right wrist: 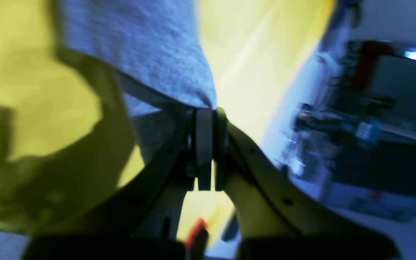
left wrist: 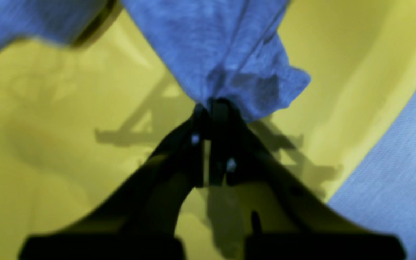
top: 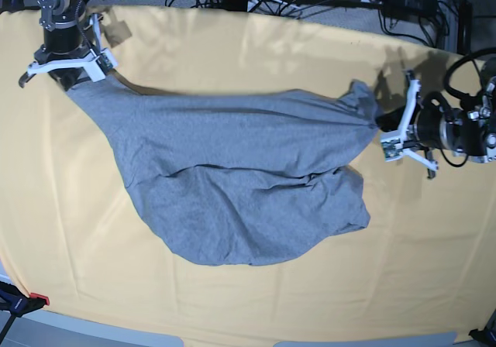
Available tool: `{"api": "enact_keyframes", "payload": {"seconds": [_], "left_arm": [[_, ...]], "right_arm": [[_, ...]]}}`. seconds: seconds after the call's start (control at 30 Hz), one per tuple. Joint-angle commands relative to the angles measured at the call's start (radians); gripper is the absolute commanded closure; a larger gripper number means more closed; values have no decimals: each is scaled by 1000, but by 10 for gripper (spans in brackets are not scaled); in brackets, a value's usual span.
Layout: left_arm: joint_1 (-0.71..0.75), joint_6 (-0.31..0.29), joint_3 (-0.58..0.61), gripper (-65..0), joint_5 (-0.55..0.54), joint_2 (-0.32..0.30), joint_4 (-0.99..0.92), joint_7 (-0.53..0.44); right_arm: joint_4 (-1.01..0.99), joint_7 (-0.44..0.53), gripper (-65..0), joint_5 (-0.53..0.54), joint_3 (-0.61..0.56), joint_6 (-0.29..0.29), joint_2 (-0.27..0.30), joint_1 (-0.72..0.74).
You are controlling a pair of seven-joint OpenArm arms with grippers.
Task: Layout the t-shirt on the table in an organized manner, then fold the t-shirt properly
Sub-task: 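Grasp another shirt edge with the left gripper and pull it away from the right gripper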
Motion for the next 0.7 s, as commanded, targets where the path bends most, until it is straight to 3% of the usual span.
{"api": "enact_keyframes", "payload": {"seconds": [0.0, 0.2, 0.37, 0.57, 0.63, 0.67], "left_arm": [[-19, -4, -10, 0, -7, -43, 11, -11], [-19, -4, -10, 0, -39, -147, 11, -6], [-18, -4, -10, 0, -312, -179, 12, 151], [-16, -4, -10, 0, -597, -179, 12, 465], [-16, -4, -10, 0, -696, -179, 12, 465], [-16, -4, -10, 0, -696, -180, 12, 465]], "right_arm": [[19, -21, 0, -27, 21, -19, 21, -20], [21, -21, 0, 0, 113, 19, 47, -142], [21, -20, 0, 122, 132, 126, 46, -212], [21, -20, 0, 129, 132, 156, 49, -277], [22, -19, 0, 129, 132, 176, 50, -308], [25, -19, 0, 129, 132, 179, 50, -321]]}}
